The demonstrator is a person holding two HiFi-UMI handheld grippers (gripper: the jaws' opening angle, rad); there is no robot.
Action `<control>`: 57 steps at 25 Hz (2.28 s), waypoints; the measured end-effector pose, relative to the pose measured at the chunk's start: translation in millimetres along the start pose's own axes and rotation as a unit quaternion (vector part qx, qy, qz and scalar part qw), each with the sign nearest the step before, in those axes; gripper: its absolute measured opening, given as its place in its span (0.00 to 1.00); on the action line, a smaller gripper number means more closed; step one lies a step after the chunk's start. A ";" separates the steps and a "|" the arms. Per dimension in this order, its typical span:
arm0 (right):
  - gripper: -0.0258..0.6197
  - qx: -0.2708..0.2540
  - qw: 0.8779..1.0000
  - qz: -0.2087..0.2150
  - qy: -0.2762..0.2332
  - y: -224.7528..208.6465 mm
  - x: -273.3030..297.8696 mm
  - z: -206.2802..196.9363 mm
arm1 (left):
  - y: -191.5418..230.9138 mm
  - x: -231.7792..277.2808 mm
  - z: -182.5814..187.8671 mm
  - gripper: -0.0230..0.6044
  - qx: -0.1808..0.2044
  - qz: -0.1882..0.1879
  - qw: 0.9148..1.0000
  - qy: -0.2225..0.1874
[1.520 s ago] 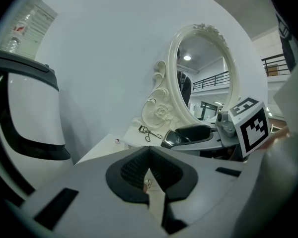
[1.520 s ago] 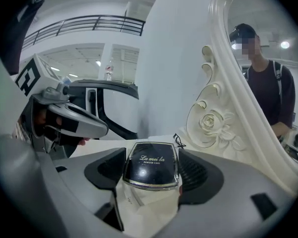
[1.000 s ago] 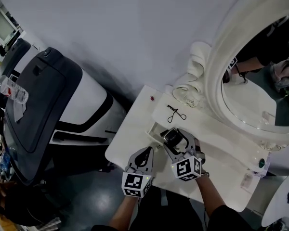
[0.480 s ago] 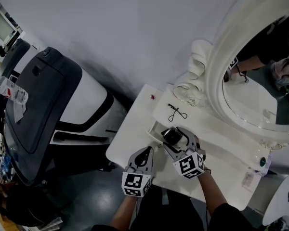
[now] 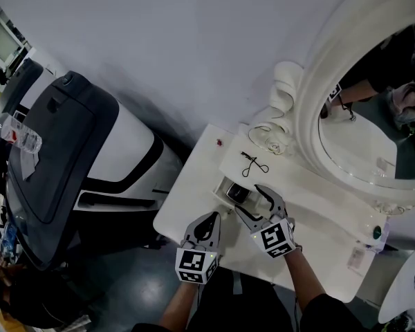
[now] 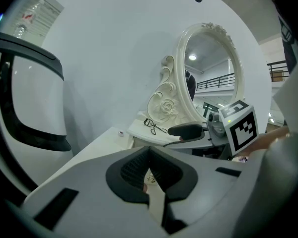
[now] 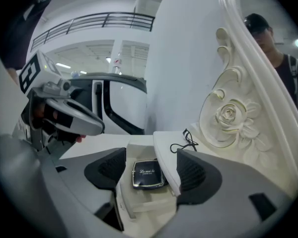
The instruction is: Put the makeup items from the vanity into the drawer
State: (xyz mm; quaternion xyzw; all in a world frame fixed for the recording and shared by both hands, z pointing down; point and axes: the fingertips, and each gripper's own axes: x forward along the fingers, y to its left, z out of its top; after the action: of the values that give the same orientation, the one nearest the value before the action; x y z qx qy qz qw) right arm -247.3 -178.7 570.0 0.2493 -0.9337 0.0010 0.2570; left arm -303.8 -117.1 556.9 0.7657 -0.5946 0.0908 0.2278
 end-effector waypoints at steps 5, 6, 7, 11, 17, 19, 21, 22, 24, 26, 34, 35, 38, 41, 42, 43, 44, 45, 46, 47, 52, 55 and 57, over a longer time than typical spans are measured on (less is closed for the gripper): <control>0.54 0.070 0.997 -0.010 -0.031 -2.1 -20.8 18.1 | -4.5 -4.9 14.3 0.06 0.004 -0.008 1.000 -0.012; 0.50 0.082 0.996 -0.014 -0.040 -2.4 -26.2 20.9 | -6.4 -6.0 17.9 0.06 0.006 -0.011 1.000 -0.014; 0.44 0.093 0.994 -0.021 -0.050 -3.4 -32.4 23.3 | -8.6 -6.9 22.0 0.06 0.007 -0.013 1.000 -0.018; 0.24 0.116 0.988 -0.051 -0.085 -4.5 -57.6 32.6 | -19.8 -11.9 39.5 0.06 0.019 -0.024 0.999 -0.032; 0.15 0.127 0.984 -0.058 -0.112 5.0 -77.6 46.3 | -34.9 -23.8 52.3 0.06 0.033 -0.038 0.998 -0.044; 0.13 0.134 0.981 -0.060 -0.125 6.1 -85.0 52.6 | -39.9 -28.1 55.6 0.06 0.036 -0.043 0.997 -0.047; 0.11 0.147 0.977 -0.063 -0.140 7.6 -93.9 58.4 | -45.1 -33.2 59.3 0.06 0.042 -0.049 0.997 -0.051; 0.11 0.154 0.975 -0.064 -0.147 9.0 -98.8 61.0 | -47.6 -36.4 61.3 0.06 0.045 -0.053 0.996 -0.054; 0.10 0.168 0.970 -0.066 -0.160 13.1 -109.3 65.1 | -53.0 -43.7 65.0 0.06 0.051 -0.060 0.995 -0.059; 0.09 0.179 0.966 -0.069 -0.172 17.7 -119.5 67.8 | -58.5 -50.6 67.7 0.06 0.056 -0.067 0.994 -0.063; 0.08 0.184 0.961 -0.070 -0.196 31.4 -148.5 68.5 | -78.2 -65.0 70.2 0.06 0.070 -0.071 0.992 -0.075; 0.08 0.182 0.961 -0.069 -0.198 32.0 -152.2 68.2 | -81.3 -66.3 69.9 0.06 0.069 -0.069 0.992 -0.076; 0.08 0.179 0.960 -0.070 -0.202 29.9 -162.8 66.3 | -93.6 -69.9 68.0 0.06 0.070 -0.063 0.992 -0.080; 0.08 0.182 0.958 -0.066 -0.210 26.5 -174.3 64.2 | -108.4 -73.7 64.2 0.06 0.074 -0.057 0.992 -0.082; 0.08 0.184 0.957 -0.064 -0.214 25.7 -178.5 63.1 | -113.0 -75.1 62.8 0.06 0.074 -0.055 0.992 -0.083; 0.08 0.187 0.956 -0.062 -0.216 25.1 -182.5 61.6 | -117.3 -76.4 61.4 0.06 0.073 -0.052 0.992 -0.085; 0.08 0.189 0.956 -0.060 -0.217 24.8 -186.1 59.9 | -121.2 -77.6 60.0 0.06 0.071 -0.050 0.993 -0.086; 0.08 0.189 0.956 -0.057 -0.219 24.7 -189.4 58.0 | -125.0 -78.6 58.5 0.06 0.070 -0.048 0.993 -0.087; 0.08 0.189 0.956 -0.054 -0.220 24.7 -192.4 56.0 | -128.7 -79.5 57.3 0.06 0.070 -0.045 0.993 -0.087; 0.08 0.190 0.955 -0.051 -0.221 24.8 -195.3 54.0 | -132.4 -80.3 56.3 0.06 0.070 -0.044 0.993 -0.088; 0.08 0.197 0.954 -0.042 -0.223 26.1 -207.8 47.8 | -147.2 -83.8 53.3 0.06 0.070 -0.038 0.993 -0.092; 0.08 0.197 0.953 -0.037 -0.226 27.4 -213.6 44.0 | -154.8 -85.3 51.9 0.06 0.072 -0.035 0.992 -0.094; 0.08 0.198 0.953 -0.034 -0.225 28.7 -216.7 41.7 | -159.2 -86.4 51.1 0.06 0.074 -0.034 0.992 -0.094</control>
State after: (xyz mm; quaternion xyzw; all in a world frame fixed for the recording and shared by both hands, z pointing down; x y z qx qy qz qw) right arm -119.5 -58.2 433.3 0.3206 -0.9394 0.1205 -0.0147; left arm -182.9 -35.3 438.1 0.8051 -0.5791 0.0541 0.1168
